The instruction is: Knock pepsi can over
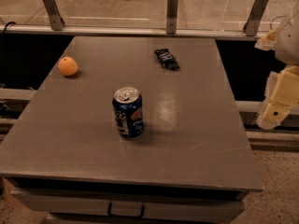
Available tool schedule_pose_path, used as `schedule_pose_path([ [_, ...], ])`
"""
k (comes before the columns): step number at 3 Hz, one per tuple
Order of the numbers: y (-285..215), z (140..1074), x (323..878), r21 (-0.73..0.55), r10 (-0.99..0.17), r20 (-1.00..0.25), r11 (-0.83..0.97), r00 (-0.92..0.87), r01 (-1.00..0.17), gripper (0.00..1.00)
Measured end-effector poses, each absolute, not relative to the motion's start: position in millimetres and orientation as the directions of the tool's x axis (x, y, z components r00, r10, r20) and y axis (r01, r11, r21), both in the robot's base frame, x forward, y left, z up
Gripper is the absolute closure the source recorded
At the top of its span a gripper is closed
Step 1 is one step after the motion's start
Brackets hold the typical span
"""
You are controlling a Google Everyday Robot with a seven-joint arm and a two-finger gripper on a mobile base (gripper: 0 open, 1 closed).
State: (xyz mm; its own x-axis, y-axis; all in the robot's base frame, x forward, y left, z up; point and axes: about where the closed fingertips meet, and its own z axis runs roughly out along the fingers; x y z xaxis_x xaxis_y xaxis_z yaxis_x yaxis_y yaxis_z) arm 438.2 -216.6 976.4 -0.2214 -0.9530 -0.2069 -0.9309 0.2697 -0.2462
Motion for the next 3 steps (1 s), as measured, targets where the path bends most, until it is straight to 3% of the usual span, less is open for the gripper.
schedule_pose_path([
  [1,-216.5,976.4,438.2,-0.246,-0.953,-0.207,0.27,-0.221,-0.931,0.0],
  [2,-182.9,966.9,454.9,-0.203,-0.936,-0.281,0.276,-0.214,-0.939,0.0],
  [3,-116.5,957.9,474.8,-0.13,-0.892,-0.402,0.28,-0.207,-0.951,0.0],
])
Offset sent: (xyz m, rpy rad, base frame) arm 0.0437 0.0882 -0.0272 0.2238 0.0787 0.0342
